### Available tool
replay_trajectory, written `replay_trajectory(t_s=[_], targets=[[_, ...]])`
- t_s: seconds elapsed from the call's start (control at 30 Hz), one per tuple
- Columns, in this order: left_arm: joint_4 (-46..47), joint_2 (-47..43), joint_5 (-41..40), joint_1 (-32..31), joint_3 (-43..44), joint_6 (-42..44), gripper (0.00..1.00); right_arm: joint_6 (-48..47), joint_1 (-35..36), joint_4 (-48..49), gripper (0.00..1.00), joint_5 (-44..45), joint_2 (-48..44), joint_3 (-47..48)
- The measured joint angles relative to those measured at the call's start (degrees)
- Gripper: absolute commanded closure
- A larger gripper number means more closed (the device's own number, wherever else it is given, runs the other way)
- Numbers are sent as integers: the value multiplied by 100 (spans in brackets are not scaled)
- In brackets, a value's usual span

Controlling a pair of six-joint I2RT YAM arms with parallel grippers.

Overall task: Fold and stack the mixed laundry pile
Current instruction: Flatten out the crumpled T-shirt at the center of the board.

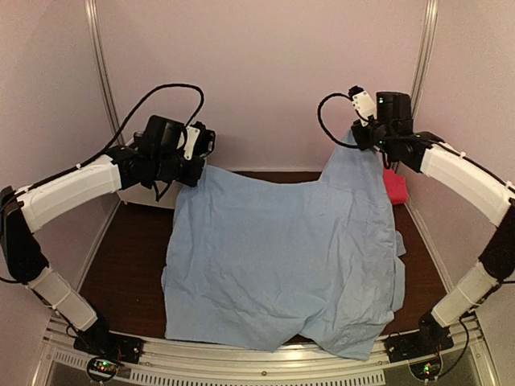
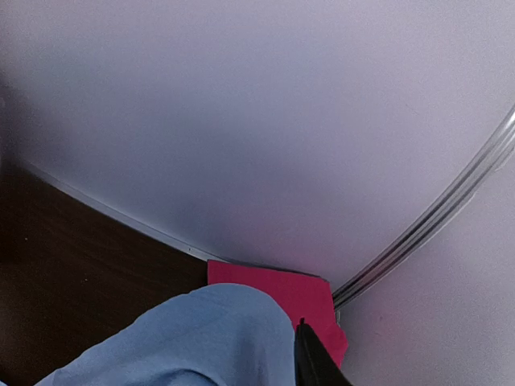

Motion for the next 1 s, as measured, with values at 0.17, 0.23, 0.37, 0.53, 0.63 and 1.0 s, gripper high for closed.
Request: replay_trajectory(t_s=[0.17, 0.23, 0.37, 0.53, 0.63, 1.0], targets=[[-66, 892, -675, 518, -28, -428, 45, 216, -166, -776, 0, -11, 2951, 2500], [-122, 1027, -907, 610, 24, -575, 34, 356, -177, -1270, 0, -17, 3779, 3576], [-140, 870, -1139, 610, 17, -758, 17, 789, -212, -1917, 0, -315, 3692, 3565], [-42, 439, -942, 595, -363, -793, 15, 1443, -415, -2009, 0, -1010, 2337, 1976], [66, 234, -654, 546, -859, -811, 15, 1794, -533, -1923, 0, -1344, 1668, 1058], [345, 221, 245, 271, -1541, -879, 19, 2284, -660, -1777, 9, -2201, 2398, 745]])
